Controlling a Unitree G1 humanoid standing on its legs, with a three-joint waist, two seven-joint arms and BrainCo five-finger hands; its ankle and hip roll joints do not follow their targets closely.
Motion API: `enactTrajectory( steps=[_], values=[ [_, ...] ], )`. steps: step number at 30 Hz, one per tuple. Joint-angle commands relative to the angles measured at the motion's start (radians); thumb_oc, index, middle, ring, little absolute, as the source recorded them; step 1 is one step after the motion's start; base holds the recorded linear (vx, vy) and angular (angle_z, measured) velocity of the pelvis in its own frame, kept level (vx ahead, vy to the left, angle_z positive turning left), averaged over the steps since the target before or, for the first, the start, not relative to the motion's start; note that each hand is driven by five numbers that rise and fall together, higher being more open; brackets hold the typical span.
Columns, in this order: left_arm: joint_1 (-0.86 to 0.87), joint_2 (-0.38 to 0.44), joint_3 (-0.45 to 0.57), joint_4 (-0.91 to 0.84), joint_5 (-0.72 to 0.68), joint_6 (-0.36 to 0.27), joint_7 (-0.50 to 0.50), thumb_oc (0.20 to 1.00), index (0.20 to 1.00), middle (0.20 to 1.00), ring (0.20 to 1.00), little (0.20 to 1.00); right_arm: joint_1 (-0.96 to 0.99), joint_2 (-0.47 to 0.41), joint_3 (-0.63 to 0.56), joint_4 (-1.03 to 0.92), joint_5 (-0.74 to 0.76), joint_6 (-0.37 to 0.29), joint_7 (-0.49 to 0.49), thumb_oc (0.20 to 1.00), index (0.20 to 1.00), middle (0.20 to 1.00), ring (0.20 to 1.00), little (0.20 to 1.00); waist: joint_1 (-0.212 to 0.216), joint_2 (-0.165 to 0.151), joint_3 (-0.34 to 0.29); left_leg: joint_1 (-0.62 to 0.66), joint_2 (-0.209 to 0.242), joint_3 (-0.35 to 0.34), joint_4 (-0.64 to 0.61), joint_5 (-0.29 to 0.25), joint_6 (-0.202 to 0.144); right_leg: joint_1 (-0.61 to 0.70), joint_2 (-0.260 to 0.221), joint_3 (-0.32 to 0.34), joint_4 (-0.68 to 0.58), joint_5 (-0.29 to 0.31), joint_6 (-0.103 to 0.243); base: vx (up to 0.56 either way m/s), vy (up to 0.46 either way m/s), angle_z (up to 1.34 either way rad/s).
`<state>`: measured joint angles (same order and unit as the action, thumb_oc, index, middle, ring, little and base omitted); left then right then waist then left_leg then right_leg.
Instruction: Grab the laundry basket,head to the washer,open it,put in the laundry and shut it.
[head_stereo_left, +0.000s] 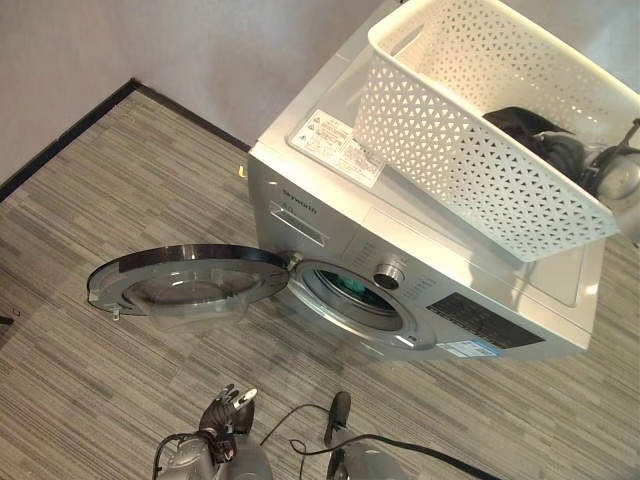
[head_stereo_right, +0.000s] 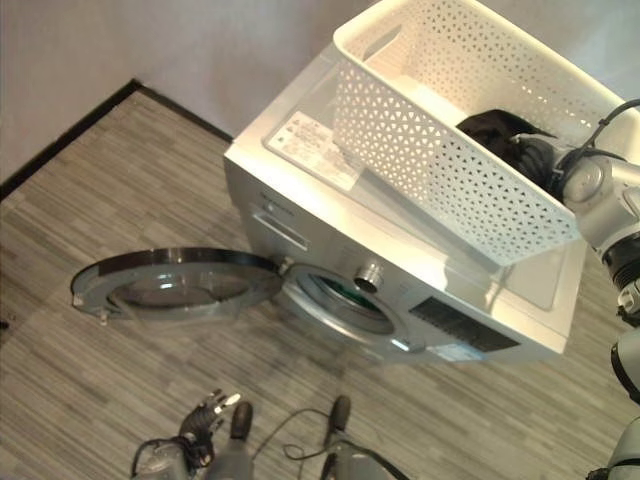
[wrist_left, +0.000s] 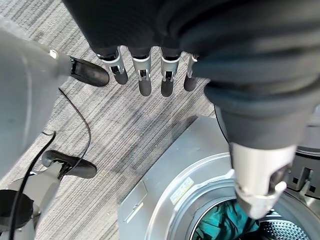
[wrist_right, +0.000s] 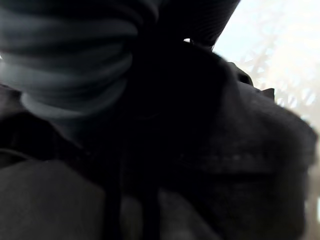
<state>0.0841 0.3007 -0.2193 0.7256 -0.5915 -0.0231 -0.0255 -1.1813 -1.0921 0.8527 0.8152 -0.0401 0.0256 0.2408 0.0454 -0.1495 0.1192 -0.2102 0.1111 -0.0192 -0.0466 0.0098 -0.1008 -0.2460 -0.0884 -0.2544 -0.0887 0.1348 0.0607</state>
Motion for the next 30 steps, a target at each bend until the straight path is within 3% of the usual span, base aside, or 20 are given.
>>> enactTrajectory(
  steps=[1, 2, 7, 13, 18, 30],
  values=[
    [-0.039, -0.004, -0.035, 0.023, -0.013, -0.040, 0.010, 1.000, 1.000, 1.000, 1.000, 1.000, -0.035, 0.048, -0.054, 0.110, 0.034, 0.019, -0.100, 0.200, 0.200, 0.200, 0.200, 0.200, 0.026, 0.016, 0.002, -0.011, 0.037, 0.017, -0.041, 0.048, 0.027, 0.049, -0.016, 0.019, 0.001, -0.115, 0.053, 0.00, 0.000, 0.00],
    [-0.039, -0.004, -0.035, 0.023, -0.013, -0.040, 0.010, 1.000, 1.000, 1.000, 1.000, 1.000, -0.034, 0.048, -0.055, 0.110, 0.034, 0.019, -0.100, 0.200, 0.200, 0.200, 0.200, 0.200, 0.024, 0.014, -0.001, -0.016, 0.035, 0.015, -0.041, 0.050, 0.028, 0.045, -0.017, 0.018, 0.001, -0.114, 0.053, 0.00, 0.000, 0.00],
    [-0.076, -0.021, -0.029, 0.070, 0.019, -0.043, 0.044, 1.000, 1.000, 1.000, 1.000, 1.000, -0.100, 0.109, -0.224, 0.157, 0.122, -0.006, -0.282, 0.200, 0.200, 0.200, 0.200, 0.200, 0.027, 0.030, -0.023, 0.029, 0.036, 0.017, -0.041, 0.032, 0.029, 0.088, -0.020, 0.019, 0.001, -0.126, 0.052, 0.00, 0.000, 0.00],
    [-0.079, -0.021, -0.028, 0.066, 0.038, -0.046, 0.059, 1.000, 1.000, 1.000, 1.000, 1.000, -0.142, 0.095, -0.312, 0.078, 0.171, -0.034, -0.400, 0.200, 0.200, 0.200, 0.200, 0.200, 0.029, 0.043, -0.057, 0.075, 0.030, 0.018, -0.041, 0.018, 0.032, 0.138, -0.027, 0.013, 0.001, -0.137, 0.053, 0.02, -0.004, 0.00],
    [-0.064, -0.017, -0.033, 0.037, 0.087, -0.046, 0.069, 1.000, 1.000, 1.000, 1.000, 1.000, -0.162, 0.009, -0.409, -0.073, 0.149, -0.062, -0.547, 0.200, 0.200, 0.200, 0.200, 0.200, 0.032, 0.065, -0.115, 0.143, 0.020, 0.011, -0.041, -0.006, 0.035, 0.212, -0.035, -0.002, 0.001, -0.157, 0.056, 0.05, 0.009, 0.05],
    [-0.022, -0.035, -0.009, 0.081, 0.142, -0.035, 0.068, 1.000, 1.000, 1.000, 1.000, 1.000, -0.085, -0.137, -0.597, -0.375, 0.095, -0.095, -0.682, 0.200, 0.200, 0.200, 0.200, 0.200, 0.015, 0.080, -0.176, 0.197, 0.003, 0.011, -0.041, -0.032, 0.047, 0.266, -0.048, -0.001, 0.001, -0.162, 0.063, 0.03, 0.021, 0.05]
  ],
)
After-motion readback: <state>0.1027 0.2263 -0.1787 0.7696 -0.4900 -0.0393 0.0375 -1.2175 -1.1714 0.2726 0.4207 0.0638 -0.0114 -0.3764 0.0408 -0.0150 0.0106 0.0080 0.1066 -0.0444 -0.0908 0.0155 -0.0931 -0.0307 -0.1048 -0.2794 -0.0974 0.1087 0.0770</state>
